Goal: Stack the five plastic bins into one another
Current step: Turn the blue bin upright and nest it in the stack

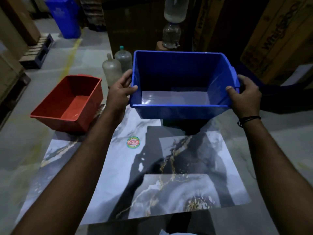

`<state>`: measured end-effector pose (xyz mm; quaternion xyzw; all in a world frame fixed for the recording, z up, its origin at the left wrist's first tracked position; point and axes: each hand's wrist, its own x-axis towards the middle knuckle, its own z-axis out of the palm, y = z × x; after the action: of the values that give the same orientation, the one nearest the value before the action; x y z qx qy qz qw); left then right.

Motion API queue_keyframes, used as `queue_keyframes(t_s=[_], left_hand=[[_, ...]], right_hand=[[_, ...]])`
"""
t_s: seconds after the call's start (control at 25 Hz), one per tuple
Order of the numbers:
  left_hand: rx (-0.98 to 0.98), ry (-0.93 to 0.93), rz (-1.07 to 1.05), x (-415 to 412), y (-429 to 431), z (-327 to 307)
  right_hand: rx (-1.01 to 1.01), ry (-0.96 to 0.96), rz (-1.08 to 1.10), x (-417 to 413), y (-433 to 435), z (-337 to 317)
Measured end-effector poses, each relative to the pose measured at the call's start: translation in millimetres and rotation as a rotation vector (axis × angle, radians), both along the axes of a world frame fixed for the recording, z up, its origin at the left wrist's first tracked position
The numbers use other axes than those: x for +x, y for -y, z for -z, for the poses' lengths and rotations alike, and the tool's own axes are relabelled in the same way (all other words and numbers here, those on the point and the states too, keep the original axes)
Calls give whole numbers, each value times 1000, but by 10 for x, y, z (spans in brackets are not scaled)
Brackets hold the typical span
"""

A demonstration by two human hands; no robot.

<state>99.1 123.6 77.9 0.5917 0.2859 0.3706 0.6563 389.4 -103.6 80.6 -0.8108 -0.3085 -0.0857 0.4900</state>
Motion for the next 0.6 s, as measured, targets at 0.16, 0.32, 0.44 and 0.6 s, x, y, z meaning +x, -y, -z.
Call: queue_keyframes(t_s=[0.16, 0.32, 0.44, 0.6], left_hand=[[105, -75, 158, 507, -89, 33], [135, -141, 164, 936, -158, 156], [124, -180, 139, 1217, -187, 317], [104, -288, 91, 1463, -209, 611]], right_hand=[[15, -1, 44, 392, -163, 111], [29, 11, 41, 809, -317, 252], [-4, 19, 38, 1057, -388, 385], [-151, -27, -12, 1405, -513, 643]])
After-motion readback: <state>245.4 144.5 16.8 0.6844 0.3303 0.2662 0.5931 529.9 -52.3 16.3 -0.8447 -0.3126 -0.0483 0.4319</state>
